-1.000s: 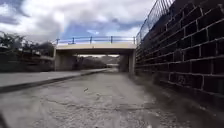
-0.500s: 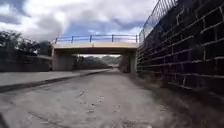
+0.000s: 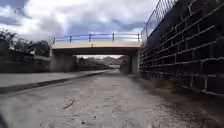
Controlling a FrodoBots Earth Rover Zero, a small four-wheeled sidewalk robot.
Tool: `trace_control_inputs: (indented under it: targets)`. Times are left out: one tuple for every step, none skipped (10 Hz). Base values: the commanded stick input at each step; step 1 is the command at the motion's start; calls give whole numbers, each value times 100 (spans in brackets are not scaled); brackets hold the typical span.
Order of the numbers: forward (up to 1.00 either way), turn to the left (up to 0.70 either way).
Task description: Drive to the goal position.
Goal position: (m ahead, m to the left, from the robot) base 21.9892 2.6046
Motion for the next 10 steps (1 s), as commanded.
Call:
trace_control_inputs:
  targets:
    - [100, 0]
    - [100, 0]
    - [100, 0]
    - [100, 0]
    - [100, 0]
    - [100, 0]
    - [100, 0]
    - [100, 0]
    - [100, 0]
    - [100, 0]
